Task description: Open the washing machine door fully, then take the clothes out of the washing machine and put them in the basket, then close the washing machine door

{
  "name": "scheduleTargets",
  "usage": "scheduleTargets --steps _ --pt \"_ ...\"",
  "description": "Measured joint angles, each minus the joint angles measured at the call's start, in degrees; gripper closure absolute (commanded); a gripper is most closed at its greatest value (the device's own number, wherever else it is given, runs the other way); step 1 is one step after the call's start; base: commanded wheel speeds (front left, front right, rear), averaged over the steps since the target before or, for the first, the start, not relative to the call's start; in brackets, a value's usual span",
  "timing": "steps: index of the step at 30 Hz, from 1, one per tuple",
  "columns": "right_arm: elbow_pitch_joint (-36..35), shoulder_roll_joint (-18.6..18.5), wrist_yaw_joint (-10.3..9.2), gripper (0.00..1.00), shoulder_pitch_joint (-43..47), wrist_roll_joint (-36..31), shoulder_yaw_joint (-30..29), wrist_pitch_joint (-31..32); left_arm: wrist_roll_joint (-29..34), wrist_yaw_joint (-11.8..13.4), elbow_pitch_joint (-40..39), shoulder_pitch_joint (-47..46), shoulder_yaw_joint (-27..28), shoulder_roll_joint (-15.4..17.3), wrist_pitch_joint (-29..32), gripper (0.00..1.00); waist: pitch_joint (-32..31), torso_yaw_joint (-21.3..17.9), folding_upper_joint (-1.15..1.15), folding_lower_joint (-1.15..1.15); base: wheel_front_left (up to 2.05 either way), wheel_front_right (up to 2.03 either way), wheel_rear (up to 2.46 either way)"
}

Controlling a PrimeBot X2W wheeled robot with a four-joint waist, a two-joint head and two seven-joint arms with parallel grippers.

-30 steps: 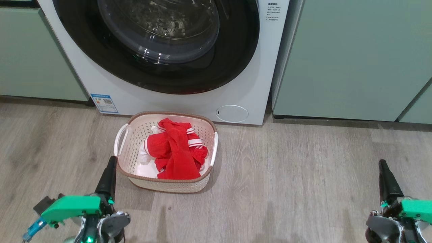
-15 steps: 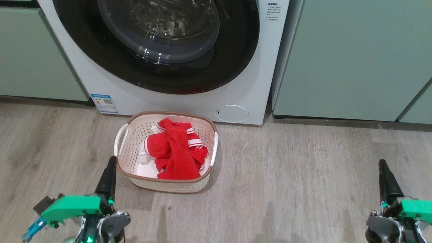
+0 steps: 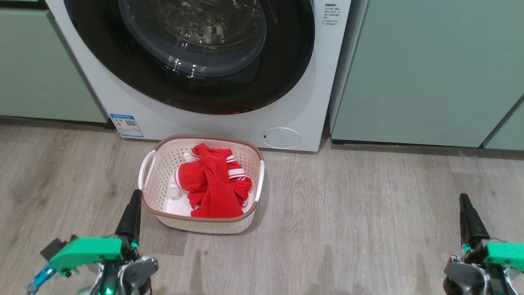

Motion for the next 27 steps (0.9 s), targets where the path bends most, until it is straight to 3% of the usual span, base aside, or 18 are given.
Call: scheduleTargets --steps 27 --pt "0.0 0.0 0.0 1.0 0.0 0.0 0.0 0.0 0.0 0.0 0.0 0.0 0.0 0.0 0.0 1.0 0.0 0.0 0.0 0.0 0.0 0.0 0.0"
